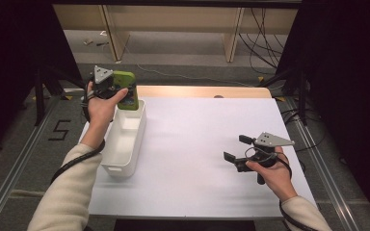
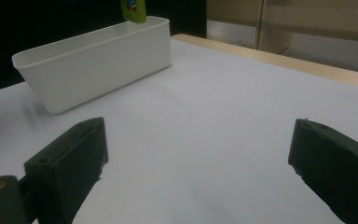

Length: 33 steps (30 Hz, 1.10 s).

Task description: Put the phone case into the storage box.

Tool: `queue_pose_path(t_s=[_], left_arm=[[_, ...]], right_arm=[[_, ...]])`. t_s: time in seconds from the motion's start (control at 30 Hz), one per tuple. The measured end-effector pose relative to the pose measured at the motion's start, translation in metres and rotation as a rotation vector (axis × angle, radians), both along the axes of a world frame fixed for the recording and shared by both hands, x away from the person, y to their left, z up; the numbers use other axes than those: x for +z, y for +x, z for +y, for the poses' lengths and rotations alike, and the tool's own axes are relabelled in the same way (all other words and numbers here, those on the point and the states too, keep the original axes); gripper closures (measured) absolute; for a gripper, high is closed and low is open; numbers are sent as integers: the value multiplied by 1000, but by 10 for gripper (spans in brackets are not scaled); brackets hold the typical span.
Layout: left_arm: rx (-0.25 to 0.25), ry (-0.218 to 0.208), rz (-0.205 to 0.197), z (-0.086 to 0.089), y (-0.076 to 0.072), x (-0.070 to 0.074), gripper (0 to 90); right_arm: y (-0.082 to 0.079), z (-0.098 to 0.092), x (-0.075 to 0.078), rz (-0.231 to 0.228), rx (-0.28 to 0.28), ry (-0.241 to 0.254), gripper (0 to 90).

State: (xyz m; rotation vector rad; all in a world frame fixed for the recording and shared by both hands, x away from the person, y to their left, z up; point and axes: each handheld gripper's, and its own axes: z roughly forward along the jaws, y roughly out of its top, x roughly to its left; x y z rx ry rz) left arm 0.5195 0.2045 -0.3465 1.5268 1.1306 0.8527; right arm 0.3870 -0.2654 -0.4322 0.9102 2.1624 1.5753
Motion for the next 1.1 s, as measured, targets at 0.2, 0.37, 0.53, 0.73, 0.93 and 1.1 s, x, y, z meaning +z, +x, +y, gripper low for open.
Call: queue_pose_path(t_s=[0.2, 0.37, 0.53, 0.73, 0.93, 1.1], left_arm=[[1, -1, 2, 0, 2, 0, 169], [-1, -2, 3, -1, 2, -1, 169], [-2, -4, 4, -1, 3, -2, 169], [2, -6, 8, -1, 4, -3, 169], [2, -4, 11, -1, 6, -4, 169], [3, -5, 14, -1, 7, -5, 169]], right_arm=[[0, 0, 0, -1, 0, 2, 56], [0, 0, 0, 0, 1, 1, 56], [0, 0, 0, 0, 0, 2, 57], [0, 0, 0, 0, 1, 2, 56], [0, 0, 0, 0, 0, 1, 56], [0, 0, 0, -1, 0, 4, 57]])
